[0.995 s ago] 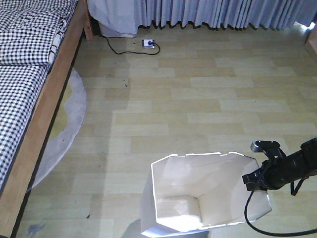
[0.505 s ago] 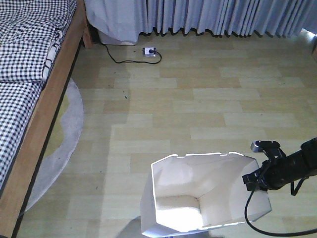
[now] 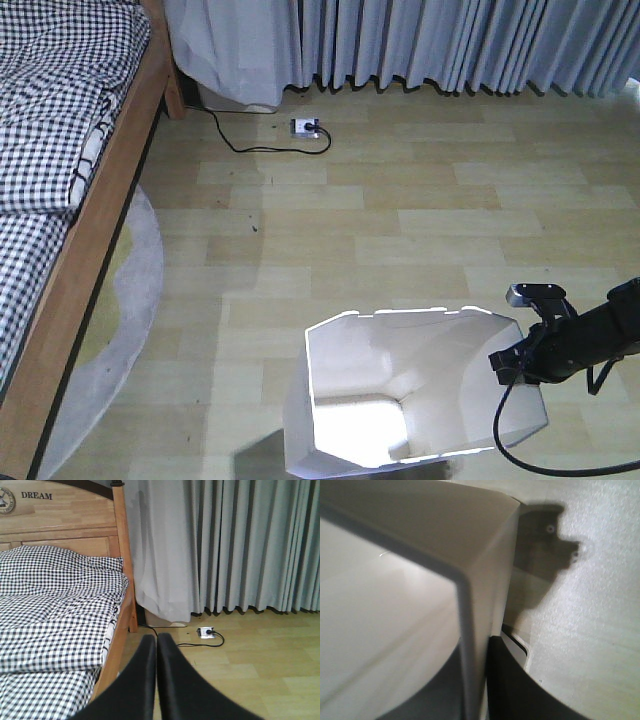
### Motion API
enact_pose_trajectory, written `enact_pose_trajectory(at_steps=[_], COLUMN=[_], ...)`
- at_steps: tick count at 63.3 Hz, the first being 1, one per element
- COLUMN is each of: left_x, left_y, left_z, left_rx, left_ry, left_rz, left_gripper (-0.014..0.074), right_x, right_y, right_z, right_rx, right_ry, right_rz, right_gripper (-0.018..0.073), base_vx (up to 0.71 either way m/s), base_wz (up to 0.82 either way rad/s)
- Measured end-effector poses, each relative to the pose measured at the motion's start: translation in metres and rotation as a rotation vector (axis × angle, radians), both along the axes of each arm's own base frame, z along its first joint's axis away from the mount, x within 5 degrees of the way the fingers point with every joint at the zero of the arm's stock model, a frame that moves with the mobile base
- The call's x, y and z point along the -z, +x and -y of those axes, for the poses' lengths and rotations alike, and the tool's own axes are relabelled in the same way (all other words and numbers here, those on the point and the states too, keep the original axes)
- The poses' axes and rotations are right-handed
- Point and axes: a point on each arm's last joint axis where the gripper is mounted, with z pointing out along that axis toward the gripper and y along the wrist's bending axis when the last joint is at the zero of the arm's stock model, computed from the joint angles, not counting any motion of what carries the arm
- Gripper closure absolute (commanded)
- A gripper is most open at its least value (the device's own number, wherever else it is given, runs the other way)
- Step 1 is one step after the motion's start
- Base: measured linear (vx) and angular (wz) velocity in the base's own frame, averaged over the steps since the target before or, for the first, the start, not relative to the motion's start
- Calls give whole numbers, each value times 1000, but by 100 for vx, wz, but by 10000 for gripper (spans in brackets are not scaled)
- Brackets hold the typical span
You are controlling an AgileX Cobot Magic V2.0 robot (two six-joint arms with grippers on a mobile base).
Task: Move trash bin to bedside with robot
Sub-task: 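Carry the held bin across the floor toward the bed, then carry the bin up to the bedside near the curtains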
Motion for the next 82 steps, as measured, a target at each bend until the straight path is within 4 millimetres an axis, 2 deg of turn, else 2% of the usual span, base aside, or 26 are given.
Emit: enact_pose_trajectory(at_steps=[82], left_x=[0], left_y=[0], left_z=[0], left_rx=[0], left_ry=[0], left_rz=[0], left_gripper=[603], right_x=[0], right_y=[0], right_z=[0], right_rx=[0], right_ry=[0], right_rz=[0], right_gripper=[564], base_vx=[28], base_wz=[1])
